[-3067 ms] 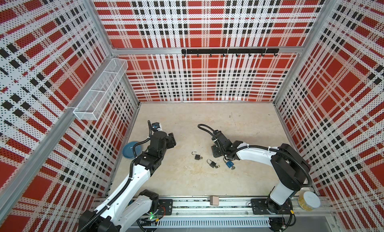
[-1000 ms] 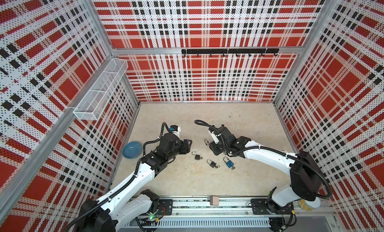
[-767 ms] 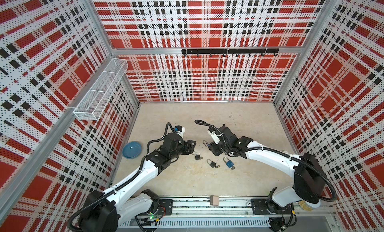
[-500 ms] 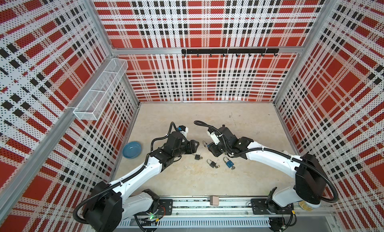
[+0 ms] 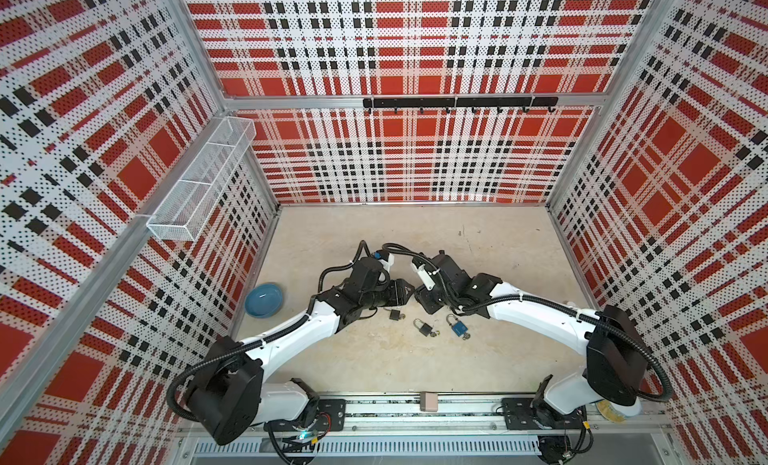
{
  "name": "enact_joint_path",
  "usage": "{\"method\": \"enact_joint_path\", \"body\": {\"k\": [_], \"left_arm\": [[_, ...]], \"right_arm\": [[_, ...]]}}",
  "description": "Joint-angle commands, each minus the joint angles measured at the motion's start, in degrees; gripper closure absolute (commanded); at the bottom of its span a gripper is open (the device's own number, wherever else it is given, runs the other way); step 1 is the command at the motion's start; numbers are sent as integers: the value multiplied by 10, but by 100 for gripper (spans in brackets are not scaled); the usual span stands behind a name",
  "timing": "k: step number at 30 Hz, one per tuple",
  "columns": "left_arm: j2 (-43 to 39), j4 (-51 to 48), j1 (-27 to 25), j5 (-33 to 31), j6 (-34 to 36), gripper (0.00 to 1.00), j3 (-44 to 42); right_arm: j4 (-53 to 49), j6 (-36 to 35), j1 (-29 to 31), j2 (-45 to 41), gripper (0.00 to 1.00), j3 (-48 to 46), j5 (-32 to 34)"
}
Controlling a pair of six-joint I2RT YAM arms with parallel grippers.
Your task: Lock with the key
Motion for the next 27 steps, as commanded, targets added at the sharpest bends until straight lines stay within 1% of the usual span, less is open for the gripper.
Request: {"method": "enact_joint_path", "body": {"k": [1, 7, 12, 16, 27], "left_arm": [[13, 18, -3, 3, -19, 46, 14], [23, 56, 6, -5, -44, 49, 5], [8, 76, 20, -18, -64, 50, -14], [6, 81, 30, -12, -71, 50, -17], [22, 90, 29, 15, -80, 51, -14]], "right_arm": [[32, -8, 8, 0, 79, 26, 9], [34, -7, 16, 0, 80, 26, 13], [34, -7, 20, -2, 80, 26, 15], [35, -8, 23, -2, 81, 29, 14], [33, -11, 28, 0, 81, 39, 17]]}}
